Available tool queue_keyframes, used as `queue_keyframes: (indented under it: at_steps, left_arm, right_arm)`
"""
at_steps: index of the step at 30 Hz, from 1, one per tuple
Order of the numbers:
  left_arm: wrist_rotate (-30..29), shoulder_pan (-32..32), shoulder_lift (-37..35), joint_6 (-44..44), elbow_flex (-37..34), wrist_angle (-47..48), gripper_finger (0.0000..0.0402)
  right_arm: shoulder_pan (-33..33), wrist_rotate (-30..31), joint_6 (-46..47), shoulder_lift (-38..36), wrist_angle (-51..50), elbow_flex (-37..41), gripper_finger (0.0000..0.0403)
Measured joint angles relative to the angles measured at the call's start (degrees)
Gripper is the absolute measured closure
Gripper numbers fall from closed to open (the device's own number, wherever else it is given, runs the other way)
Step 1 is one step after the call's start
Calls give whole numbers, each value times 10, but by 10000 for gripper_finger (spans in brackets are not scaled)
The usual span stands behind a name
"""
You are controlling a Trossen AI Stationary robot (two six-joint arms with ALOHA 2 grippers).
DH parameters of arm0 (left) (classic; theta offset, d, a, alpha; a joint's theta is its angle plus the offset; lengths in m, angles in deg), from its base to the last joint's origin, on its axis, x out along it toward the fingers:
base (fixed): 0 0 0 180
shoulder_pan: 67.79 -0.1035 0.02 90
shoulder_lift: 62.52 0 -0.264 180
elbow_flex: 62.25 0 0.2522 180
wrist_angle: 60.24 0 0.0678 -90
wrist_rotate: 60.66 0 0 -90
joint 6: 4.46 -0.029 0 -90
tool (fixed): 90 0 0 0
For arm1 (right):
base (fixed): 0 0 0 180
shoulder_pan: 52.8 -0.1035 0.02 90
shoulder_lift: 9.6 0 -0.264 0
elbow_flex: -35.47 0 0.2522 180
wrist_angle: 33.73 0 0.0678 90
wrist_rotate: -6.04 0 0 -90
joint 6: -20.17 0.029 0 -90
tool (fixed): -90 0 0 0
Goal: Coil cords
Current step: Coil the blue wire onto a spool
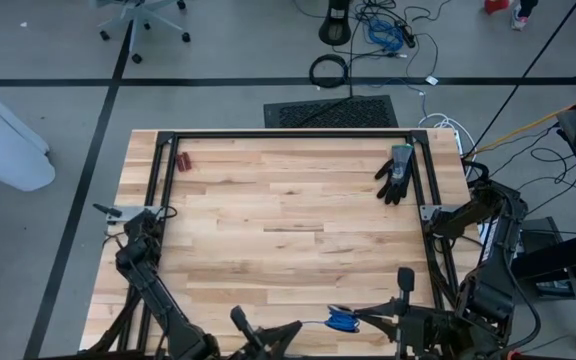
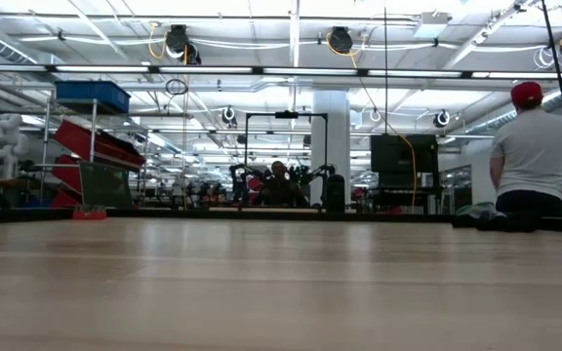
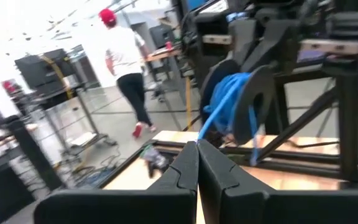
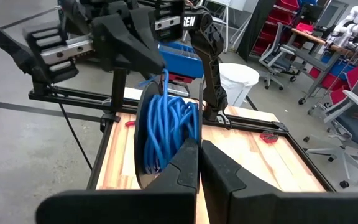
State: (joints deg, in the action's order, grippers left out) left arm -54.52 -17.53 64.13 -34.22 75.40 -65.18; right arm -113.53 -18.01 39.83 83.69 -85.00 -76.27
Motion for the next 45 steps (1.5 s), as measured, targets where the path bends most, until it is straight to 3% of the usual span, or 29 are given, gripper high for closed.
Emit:
queue_keyframes:
  at_steps: [4,18,25,35,40,45]
  left_arm:
    - [-22,0,0,-10,0,-1,400]
    - [6,-2,0,-12,0,91,400]
    - [9,-1,0,-15,0,90,398]
    - [11,8,0,-26,0,86,324]
    - [9,18,-1,-26,0,80,313]
    - [32,25,-6,-25,0,-8,312]
  right_arm:
    - [0,0,0,0,0,0,403]
    - [-1,0,0,0,2,0,403]
    - [-1,0,0,0,2,0,403]
    - [-1,0,0,0,2,0,403]
    - [-1,0,0,0,2,0,403]
    - [-1,0,0,0,2,0,403]
